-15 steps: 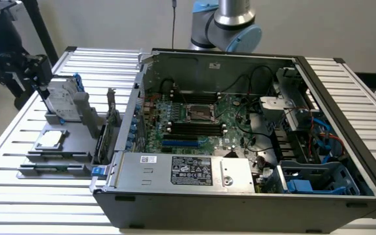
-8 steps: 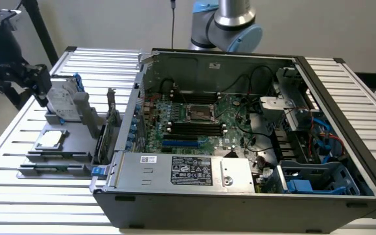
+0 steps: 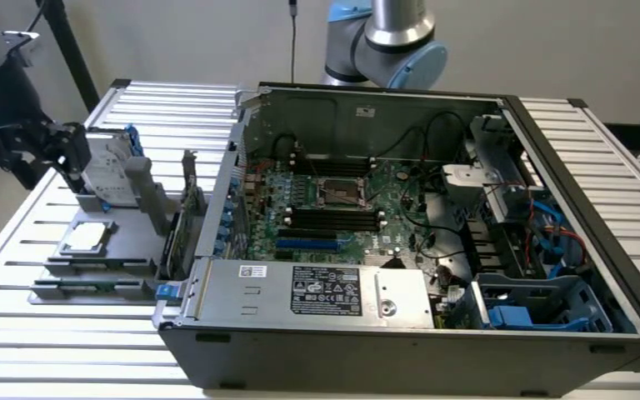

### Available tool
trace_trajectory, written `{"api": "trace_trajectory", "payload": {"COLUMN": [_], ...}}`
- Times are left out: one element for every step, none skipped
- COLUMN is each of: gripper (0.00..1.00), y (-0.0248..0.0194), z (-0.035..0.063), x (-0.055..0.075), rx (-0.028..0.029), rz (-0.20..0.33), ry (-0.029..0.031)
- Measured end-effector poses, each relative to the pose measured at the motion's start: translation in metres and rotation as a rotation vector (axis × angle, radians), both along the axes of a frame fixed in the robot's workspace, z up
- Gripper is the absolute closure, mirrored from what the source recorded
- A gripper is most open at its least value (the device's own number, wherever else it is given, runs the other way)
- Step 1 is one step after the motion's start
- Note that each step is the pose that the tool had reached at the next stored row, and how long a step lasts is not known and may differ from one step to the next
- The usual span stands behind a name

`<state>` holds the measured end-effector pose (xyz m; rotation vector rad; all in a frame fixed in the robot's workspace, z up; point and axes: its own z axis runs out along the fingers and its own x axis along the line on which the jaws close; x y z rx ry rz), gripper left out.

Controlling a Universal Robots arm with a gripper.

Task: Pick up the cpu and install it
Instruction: 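Pick up the cpu and move it towards the insertion slot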

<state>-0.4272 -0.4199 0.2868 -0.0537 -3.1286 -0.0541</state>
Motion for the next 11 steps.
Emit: {"api": "trace_trajectory", "payload": {"gripper": [0.35,0.35,0.35,0.35,0.35,0.35,0.35,0.35,0.35,0.35,0.35], "y": [0.0,0.0,0.0,0.0,0.0,0.0,0.0,0.0,0.0,0.0,0.0], "z": [-0.0019,-0.0037,-0.0055,-0.0072,-0.0091,-0.0109,-0.0126,-0.0145,-0.0164,-0.0182,-0.0201], "x": [0.0,0.0,0.0,0.0,0.0,0.0,0.0,0.0,0.0,0.0,0.0], "rx": [0.0,0.0,0.0,-0.0001,0.0,0.0,0.0,0.0,0.0,0.0,0.0], "rz": [0.005,0.01,0.016,0.022,0.027,0.032,0.036,0.04,0.044,0.048,0.051], "ry": [-0.0001,0.0,0.0001,0.0002,0.0,0.0,0.0001,0.0001,0.0001,0.0001,0.0]}}
